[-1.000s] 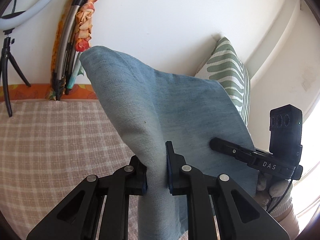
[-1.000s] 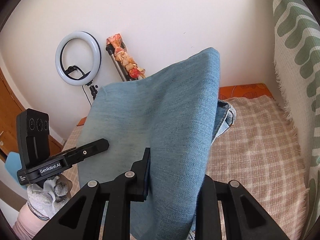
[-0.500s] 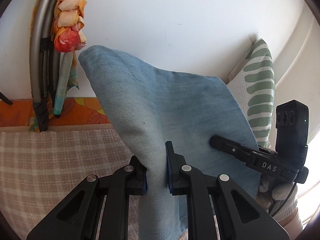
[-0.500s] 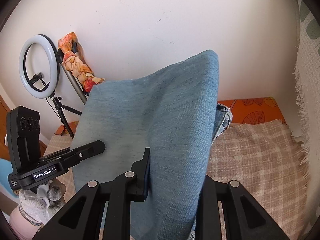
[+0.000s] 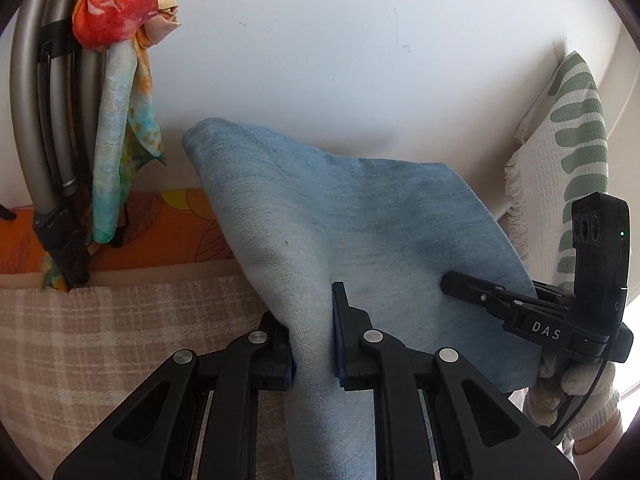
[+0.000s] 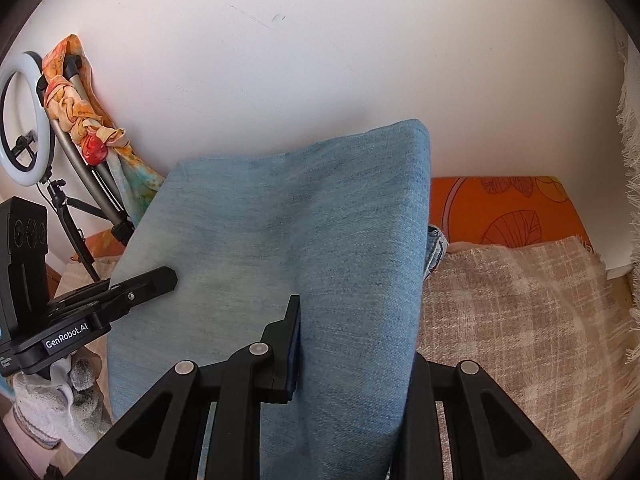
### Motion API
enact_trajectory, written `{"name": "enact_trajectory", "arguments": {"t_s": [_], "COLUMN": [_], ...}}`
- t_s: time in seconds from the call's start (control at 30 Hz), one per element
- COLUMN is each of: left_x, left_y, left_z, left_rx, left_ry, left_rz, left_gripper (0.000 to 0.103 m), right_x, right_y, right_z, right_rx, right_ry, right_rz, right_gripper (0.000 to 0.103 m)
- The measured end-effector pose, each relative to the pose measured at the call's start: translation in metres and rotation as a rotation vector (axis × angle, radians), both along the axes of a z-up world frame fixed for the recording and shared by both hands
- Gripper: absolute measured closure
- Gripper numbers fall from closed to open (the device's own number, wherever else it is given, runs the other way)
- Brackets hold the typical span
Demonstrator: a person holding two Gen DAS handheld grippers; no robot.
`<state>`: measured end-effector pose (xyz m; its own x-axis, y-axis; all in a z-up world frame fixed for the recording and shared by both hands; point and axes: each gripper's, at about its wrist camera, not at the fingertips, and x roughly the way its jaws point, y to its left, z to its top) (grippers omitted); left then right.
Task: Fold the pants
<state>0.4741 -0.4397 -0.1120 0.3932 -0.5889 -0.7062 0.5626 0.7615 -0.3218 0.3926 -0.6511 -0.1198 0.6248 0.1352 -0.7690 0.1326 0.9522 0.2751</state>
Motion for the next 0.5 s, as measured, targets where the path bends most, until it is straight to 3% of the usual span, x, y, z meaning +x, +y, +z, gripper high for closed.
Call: {"name": "enact_trajectory", "arguments": {"t_s": [0.23, 0.33, 0.5], "left_x": [-0.001, -0.004, -0.017], "left_y": [-0.013, -0.023, -0.020], "left_z": [-0.002, 0.000, 0.006], "left_rx": [0.060, 0.097, 0.148], "left_ry": [-0.033, -0.044, -0.087], "left_rz": [0.007, 0.018, 0.022], "left_gripper": [0.088, 0.082, 0.075], "right_x": [0.014, 0.013, 0.008], "right_y": [0.017, 0.019, 0.027], "right_z": [-0.002, -0.002, 0.004], "right_rx": [-0.059, -0.099, -0.182], "right_ry": [0.009, 0.021, 0.032], "right_rz": [-0.011, -0.031, -0.099], "right_gripper": [0.074, 0.068, 0.050]}}
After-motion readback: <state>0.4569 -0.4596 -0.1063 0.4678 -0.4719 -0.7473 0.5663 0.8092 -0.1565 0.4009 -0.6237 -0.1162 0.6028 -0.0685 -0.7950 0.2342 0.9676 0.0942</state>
